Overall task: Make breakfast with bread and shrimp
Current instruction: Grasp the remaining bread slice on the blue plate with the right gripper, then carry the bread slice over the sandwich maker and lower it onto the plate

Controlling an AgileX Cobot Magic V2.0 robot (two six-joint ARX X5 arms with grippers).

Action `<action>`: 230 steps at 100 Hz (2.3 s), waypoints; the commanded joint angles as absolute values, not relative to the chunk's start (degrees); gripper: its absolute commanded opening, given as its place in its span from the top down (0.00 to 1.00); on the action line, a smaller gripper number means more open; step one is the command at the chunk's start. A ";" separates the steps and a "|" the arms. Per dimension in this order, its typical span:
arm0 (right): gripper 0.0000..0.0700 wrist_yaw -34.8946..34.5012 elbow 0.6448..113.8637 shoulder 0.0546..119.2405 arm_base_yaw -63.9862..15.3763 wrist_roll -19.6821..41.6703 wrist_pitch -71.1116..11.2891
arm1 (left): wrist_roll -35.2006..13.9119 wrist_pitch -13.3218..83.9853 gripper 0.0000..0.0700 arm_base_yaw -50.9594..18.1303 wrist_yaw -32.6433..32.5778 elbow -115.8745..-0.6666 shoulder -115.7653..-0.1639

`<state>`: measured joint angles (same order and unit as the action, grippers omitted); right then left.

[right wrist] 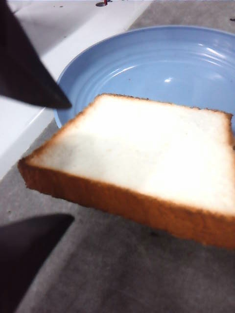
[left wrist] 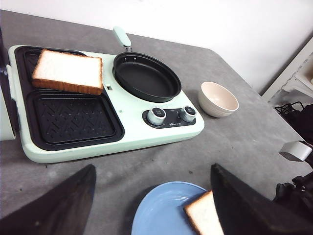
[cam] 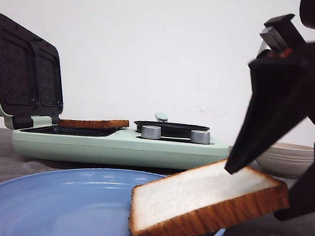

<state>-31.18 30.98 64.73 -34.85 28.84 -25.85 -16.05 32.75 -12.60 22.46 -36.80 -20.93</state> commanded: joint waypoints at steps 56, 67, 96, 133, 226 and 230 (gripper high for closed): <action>1.00 -31.48 31.07 68.25 -36.62 26.22 -24.23 | -15.03 32.16 0.42 -12.64 22.26 -36.99 -20.91; 1.00 -31.46 31.07 66.26 -36.62 25.93 -24.12 | -15.00 32.16 0.42 -12.64 22.24 -36.99 -20.91; 1.00 -34.33 31.24 58.85 -36.58 28.56 -23.14 | -14.57 32.16 0.42 -12.64 21.98 -36.99 -20.91; 1.00 -38.98 31.51 58.72 -36.27 40.58 -6.33 | -14.57 32.12 0.42 -12.64 22.02 -36.99 -20.91; 1.00 -43.48 67.48 102.17 -33.67 48.25 3.33 | -14.41 31.75 0.42 -12.64 22.04 -36.99 -20.91; 1.00 -43.48 68.77 103.39 -33.71 49.01 3.36 | -14.39 31.75 0.42 -12.64 22.02 -36.99 -20.91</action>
